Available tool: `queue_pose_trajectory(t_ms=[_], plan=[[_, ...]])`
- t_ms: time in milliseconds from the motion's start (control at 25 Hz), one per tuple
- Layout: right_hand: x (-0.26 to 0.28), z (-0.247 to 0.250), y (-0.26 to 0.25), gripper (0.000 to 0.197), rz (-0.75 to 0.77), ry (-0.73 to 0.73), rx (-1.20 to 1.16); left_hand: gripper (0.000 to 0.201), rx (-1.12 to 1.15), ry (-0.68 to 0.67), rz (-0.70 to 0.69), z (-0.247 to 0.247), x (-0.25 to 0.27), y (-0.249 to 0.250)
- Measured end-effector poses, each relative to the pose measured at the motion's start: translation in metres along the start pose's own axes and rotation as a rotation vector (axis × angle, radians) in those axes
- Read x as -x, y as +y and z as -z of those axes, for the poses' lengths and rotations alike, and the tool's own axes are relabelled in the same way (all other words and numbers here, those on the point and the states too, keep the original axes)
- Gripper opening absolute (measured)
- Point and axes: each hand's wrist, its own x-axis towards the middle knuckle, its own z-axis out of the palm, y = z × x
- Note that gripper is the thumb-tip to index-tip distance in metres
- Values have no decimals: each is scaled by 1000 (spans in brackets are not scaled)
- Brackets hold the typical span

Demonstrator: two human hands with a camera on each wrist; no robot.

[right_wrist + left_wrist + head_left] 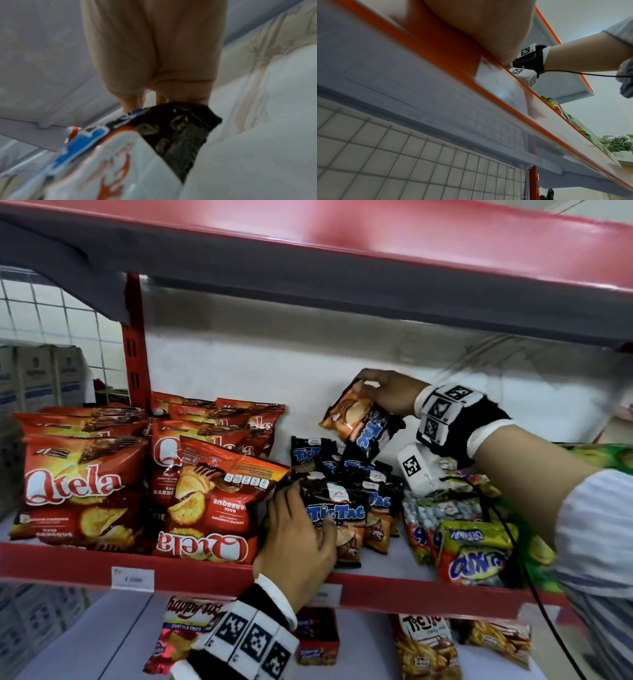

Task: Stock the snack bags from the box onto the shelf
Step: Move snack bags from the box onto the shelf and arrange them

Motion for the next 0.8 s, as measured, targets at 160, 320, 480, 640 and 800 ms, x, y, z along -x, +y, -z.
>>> queue_pose_trajectory(t_ms=[160, 320, 480, 640, 800], plan=[[32, -5, -25, 16, 95, -237, -56, 88, 118, 13, 32, 1, 3, 2], [40, -26, -45, 21, 185, -438, -34, 80, 47, 15, -92, 4, 5, 1], [24, -28, -52, 21, 160, -510, -55, 60, -38, -37, -98, 4, 6, -2], [-20, -16, -37, 16, 49, -348, -55, 60, -122, -79, -96, 2, 8, -2], [-65, -48, -16, 20, 32, -375, 242, 66, -181, -108, -33, 1, 6, -3]])
